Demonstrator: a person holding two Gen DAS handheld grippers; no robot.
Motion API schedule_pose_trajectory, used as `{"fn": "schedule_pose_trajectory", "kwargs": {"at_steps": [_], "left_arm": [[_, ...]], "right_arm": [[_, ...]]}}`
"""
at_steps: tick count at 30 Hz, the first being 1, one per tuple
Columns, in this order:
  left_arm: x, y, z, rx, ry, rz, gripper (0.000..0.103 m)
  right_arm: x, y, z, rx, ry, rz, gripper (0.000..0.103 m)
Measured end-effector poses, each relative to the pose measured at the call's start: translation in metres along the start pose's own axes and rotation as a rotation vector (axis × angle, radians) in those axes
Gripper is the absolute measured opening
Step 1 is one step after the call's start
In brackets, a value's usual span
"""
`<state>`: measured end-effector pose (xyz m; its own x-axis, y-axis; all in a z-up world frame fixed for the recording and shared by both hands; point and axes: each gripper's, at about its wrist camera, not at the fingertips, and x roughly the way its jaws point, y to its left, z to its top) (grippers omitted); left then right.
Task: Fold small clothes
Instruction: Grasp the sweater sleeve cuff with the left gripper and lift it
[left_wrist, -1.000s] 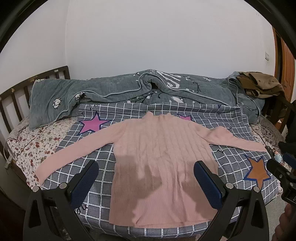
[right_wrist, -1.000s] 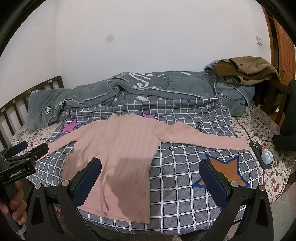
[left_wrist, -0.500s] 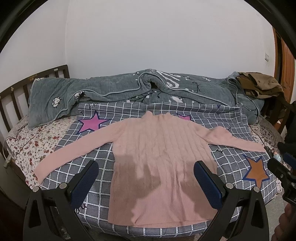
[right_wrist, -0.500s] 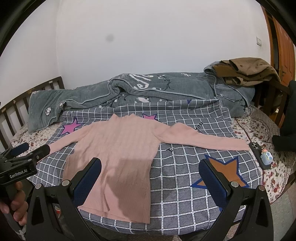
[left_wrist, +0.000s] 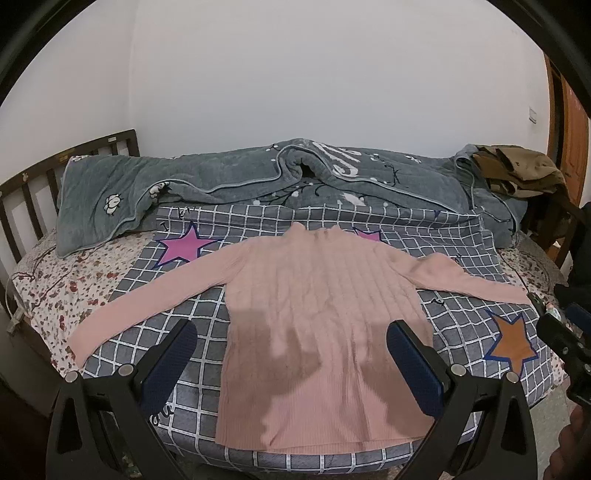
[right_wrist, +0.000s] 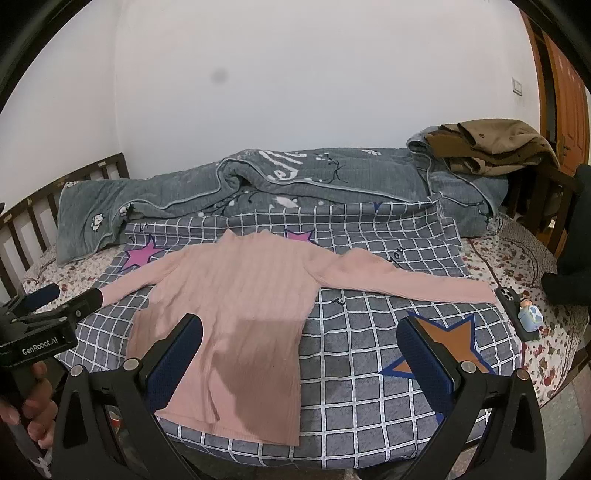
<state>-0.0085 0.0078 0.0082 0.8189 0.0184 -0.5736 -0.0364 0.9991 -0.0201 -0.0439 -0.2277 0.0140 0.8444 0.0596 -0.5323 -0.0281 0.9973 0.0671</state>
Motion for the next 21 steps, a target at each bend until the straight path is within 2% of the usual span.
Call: {"fn": "schedule_pose_trajectory", "kwargs": {"at_steps": [5,12,17,21], "left_arm": [[0.001,0.006,-0.001,-0.012,-0.006,-0.006,0.103],[0.016,0.036,-0.008,-0.074,-0.002,0.018,0.103],[0.044,0.072,-0.018,-0.133,0.015,0.05,0.103],[0.077,0.12,-0.032,-0.249,0.065,0.057,0.103]], "right_arm": [[0.001,0.001,0.001,-0.008,0.0,0.002,0.103],[0.007,0.008,0.001,-0.033,0.003,0.022,0.103],[0.018,0.014,-0.001,-0.044,0.002,0.036,0.103],[0.036,0.022,-0.003,-0.046,0.013,0.037,0.103]]}}
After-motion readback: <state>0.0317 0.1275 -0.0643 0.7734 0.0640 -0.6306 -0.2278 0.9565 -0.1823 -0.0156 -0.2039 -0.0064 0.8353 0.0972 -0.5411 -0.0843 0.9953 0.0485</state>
